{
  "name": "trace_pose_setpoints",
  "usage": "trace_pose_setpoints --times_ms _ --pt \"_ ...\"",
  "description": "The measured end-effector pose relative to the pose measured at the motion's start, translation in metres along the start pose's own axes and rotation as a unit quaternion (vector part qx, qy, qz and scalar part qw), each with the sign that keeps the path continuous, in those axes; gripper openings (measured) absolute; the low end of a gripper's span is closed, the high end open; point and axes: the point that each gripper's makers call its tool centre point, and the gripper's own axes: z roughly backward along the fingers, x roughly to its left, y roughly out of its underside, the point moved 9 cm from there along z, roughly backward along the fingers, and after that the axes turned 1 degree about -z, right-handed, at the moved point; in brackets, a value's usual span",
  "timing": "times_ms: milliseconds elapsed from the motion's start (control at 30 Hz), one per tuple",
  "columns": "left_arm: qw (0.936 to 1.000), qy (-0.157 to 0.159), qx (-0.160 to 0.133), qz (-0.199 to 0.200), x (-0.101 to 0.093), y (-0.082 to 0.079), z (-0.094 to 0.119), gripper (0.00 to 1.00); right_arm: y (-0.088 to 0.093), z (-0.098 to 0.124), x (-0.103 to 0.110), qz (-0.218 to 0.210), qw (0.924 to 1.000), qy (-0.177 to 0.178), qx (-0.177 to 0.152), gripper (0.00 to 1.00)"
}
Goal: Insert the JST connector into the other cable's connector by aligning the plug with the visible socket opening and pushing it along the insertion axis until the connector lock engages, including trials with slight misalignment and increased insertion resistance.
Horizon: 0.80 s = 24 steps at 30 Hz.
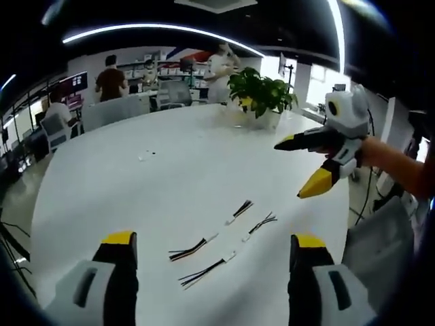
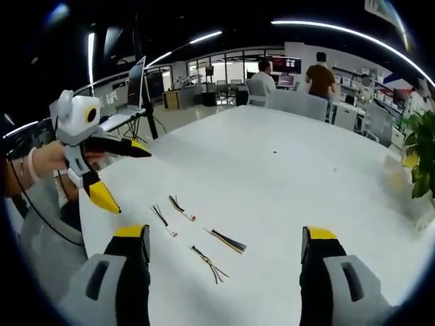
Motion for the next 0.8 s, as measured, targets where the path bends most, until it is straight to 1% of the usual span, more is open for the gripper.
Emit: trace_pose_setpoints --times_ms 100,200,267,367,467,733,800 --pt "1.0000 0.000 -0.005 0.003 0.000 -0.001 -0.002 0.91 0.002 -0.001 -0.001 -0.005 1.0000 -0.001 0.001 0.91" --pt "1.0000 -0.002 -0.007 0.003 0.003 0.000 -0.004 0.91 0.004 -0.003 -0.005 -0.004 0.9999 0.013 0.005 0.92" --pt "0.9999 -0.003 -0.009 0.005 0.005 0.001 -0.005 0.91 0.004 -0.004 -0.006 -0.011 0.9999 0.012 0.003 0.92" --pt "0.9999 -0.007 -0.006 0.007 0.008 0.004 -0.008 0.91 0.004 -0.006 -0.008 -0.020 0.9997 0.012 0.001 0.92" --pt "0.9999 -0.011 0.001 0.006 0.011 0.007 -0.012 0.91 0.004 -0.009 -0.012 -0.024 0.9995 0.019 -0.003 0.91" --pt "0.9997 -0.022 0.003 0.011 0.021 0.010 -0.021 0.90 0.007 -0.019 -0.015 -0.011 0.9998 0.011 0.010 0.87" --pt "0.9996 -0.025 0.004 0.011 0.023 0.011 -0.023 0.90 0.008 -0.023 -0.016 -0.012 0.9998 0.002 0.014 0.86"
